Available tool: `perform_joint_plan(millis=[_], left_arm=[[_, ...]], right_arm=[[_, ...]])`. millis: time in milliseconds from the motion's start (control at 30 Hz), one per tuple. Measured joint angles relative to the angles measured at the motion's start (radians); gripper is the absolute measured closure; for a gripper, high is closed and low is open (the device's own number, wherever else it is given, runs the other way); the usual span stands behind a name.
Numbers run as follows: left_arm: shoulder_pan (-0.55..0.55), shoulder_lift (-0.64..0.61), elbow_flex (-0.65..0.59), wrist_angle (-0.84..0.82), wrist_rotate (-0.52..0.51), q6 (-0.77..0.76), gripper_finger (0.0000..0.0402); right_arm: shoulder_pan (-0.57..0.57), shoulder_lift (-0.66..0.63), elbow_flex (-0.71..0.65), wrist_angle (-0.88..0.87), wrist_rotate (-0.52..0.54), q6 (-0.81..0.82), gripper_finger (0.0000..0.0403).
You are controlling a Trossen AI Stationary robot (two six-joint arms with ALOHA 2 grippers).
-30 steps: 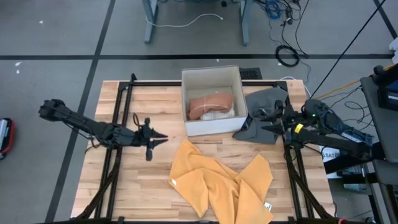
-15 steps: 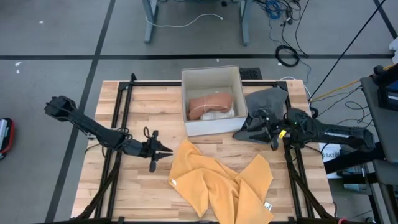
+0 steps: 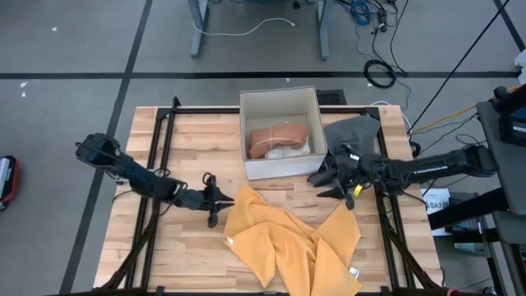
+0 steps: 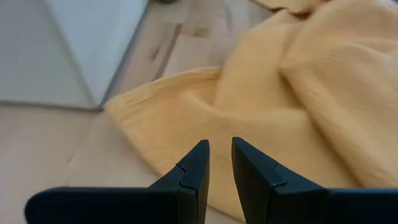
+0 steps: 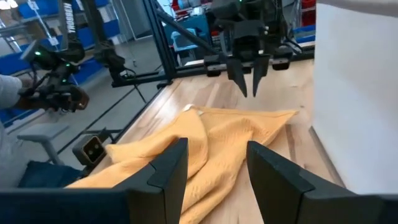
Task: Fold towel
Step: Fold the orange towel
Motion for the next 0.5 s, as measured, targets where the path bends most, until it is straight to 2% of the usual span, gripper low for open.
perform_joint_plan(millis=[267,500], left_arm=[[0.113,0.088,0.001,0.049,-0.006,-0.028,0.0328],[0.193,0.131,0.002,0.1,0.041,-0.023,0.0328]], right_arm=[[0.034,0.153,0.0,0.143,0.054,-0.022,0.025],[0.058,0.186,0.0,0.172,0.057,-0.022,0.025]])
